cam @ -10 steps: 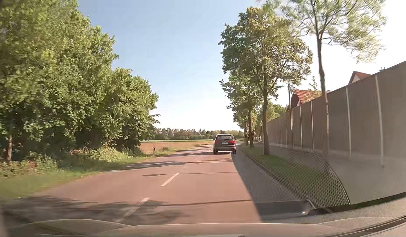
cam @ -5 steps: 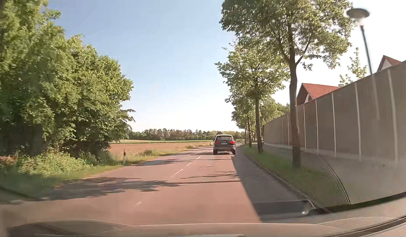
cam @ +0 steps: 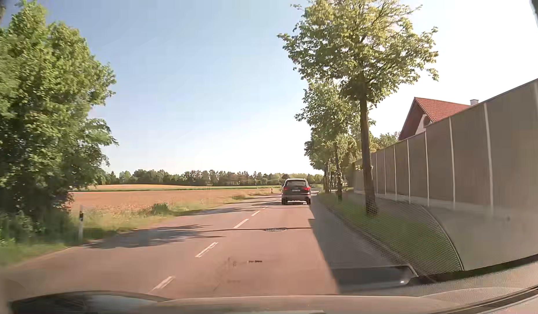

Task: Follow the waypoints while adhering to traffic rules and regulations

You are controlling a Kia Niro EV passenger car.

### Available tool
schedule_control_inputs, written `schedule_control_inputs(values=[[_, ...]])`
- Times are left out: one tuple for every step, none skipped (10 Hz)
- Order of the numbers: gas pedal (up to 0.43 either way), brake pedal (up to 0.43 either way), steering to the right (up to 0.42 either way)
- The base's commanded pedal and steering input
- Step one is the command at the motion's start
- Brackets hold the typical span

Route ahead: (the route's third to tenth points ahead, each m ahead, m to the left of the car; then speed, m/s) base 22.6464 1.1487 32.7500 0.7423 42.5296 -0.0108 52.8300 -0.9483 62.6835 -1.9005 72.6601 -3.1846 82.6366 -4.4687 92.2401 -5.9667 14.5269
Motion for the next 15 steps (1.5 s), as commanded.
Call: schedule_control_inputs(values=[[0.189,0.012,0.011],[0.189,0.006,0.011],[0.189,0.012,0.011],[0.189,0.012,0.011],[0.189,0.012,0.011],[0.189,0.012,0.01],[0.189,0.012,0.009],[0.189,0.012,0.009],[0.189,0.012,0.009],[0.189,0.012,0.009],[0.189,0.012,0.009],[0.177,0.012,0.009],[0.177,0.012,0.009],[0.177,0.012,0.009],[0.177,0.012,0.009]])
